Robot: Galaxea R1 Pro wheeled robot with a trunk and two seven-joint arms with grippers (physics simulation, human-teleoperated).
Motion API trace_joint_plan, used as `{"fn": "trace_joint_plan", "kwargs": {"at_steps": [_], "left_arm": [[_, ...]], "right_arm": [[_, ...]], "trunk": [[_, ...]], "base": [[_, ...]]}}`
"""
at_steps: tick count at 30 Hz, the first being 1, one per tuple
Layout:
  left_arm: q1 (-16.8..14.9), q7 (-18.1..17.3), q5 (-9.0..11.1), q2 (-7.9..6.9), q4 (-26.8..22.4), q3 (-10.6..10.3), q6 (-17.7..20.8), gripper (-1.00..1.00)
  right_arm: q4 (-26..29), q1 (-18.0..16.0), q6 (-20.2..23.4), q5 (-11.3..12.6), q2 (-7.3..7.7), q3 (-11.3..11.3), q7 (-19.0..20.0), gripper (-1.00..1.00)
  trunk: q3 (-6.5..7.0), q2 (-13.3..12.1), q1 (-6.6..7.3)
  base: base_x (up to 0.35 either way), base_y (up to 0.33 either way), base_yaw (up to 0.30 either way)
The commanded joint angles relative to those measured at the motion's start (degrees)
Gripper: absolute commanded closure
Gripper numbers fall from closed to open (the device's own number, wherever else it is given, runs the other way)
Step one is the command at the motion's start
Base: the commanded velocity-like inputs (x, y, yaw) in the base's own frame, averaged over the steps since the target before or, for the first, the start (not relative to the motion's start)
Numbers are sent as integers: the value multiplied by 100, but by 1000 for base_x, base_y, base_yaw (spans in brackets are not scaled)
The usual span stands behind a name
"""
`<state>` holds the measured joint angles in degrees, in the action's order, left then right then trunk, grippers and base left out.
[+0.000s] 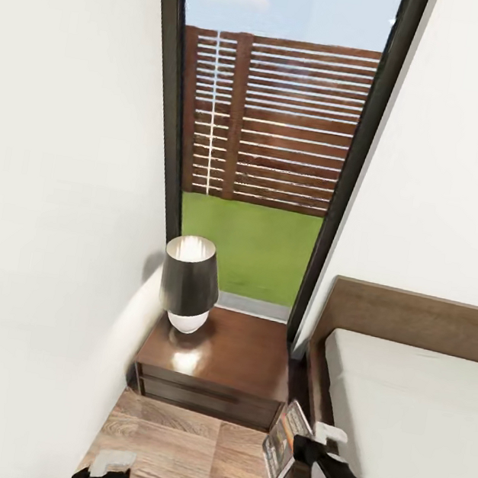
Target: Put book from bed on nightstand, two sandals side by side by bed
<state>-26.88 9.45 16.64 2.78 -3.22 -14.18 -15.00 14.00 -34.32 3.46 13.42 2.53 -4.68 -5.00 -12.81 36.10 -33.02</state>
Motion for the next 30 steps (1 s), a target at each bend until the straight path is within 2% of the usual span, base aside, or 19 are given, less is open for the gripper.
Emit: {"fn": "trace_joint_plan", "kwargs": {"at_steps": [1, 4, 7, 11, 12, 16, 19, 26, 30], "left_arm": [[23, 28, 45, 0, 5, -51, -39, -100], [109, 40, 48, 1, 5, -50, -89, -100], [183, 45, 49, 2, 5, -47, -111, -100], [237, 47, 50, 7, 5, -44, -120, -100], [252, 49, 50, 11, 5, -41, -122, -100], [270, 54, 53, 8, 5, -31, -125, -100], [276, 56, 57, 7, 5, -27, -126, -100], [279, 57, 59, 16, 3, -19, -126, -100], [279, 59, 59, 21, 0, -13, -126, -100]], "right_arm": [[16, -87, 84, 60, 4, -47, -1, 100], [36, -341, 198, 101, 3, -29, 157, 100], [49, -509, 280, 306, 2, 30, 357, 100], [55, -590, 455, 686, 4, 98, 583, 100], [57, -610, 566, 889, 3, 117, 699, 100], [58, -635, 780, 1288, -1, 141, 929, 100], [56, -642, 852, 1442, -8, 152, 994, 100], [56, -646, 894, 1575, -35, 197, 952, 100], [91, -646, 911, 1850, -49, 401, 598, 100]], "trunk": [[-9, 7, -2], [-9, 7, -2], [-9, 7, -2], [-9, 7, -2], [-9, 7, -2], [-9, 7, -2], [-9, 7, -2], [-9, 7, -2], [-9, 7, -2]], "base": [[0, 0, 0], [0, 0, 0], [0, 0, 0], [0, 0, 0], [0, 0, 0], [0, 0, 0], [0, 0, 0], [0, 0, 0], [0, 0, 0]]}}
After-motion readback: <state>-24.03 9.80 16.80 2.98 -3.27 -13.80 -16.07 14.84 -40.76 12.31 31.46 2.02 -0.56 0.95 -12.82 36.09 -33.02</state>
